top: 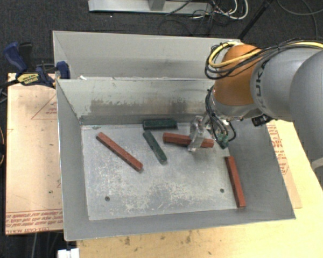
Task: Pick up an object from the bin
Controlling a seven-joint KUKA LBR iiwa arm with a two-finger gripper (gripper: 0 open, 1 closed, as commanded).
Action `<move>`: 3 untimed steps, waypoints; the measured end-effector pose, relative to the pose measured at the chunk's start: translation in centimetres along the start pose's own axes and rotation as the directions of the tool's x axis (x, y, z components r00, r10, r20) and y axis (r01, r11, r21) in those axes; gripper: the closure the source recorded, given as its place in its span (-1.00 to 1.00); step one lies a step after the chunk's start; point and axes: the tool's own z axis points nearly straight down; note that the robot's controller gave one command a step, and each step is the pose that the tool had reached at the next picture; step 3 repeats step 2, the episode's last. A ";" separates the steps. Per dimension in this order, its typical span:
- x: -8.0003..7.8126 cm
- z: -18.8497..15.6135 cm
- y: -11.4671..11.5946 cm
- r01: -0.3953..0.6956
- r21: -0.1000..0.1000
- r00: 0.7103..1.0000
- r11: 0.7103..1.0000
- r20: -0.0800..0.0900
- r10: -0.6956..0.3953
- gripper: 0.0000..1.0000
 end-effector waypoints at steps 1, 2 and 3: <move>0.0 0.0 0.0 0.000 0.000 1.000 1.000 0.000 0.000 1.00; 2.2 -12.7 0.2 -0.012 0.000 1.000 1.000 0.002 0.012 1.00; 2.2 -12.7 0.2 -0.012 0.000 1.000 1.000 0.002 0.012 1.00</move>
Offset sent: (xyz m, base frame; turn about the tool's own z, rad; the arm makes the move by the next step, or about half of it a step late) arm -0.0218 0.0058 0.1269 0.0140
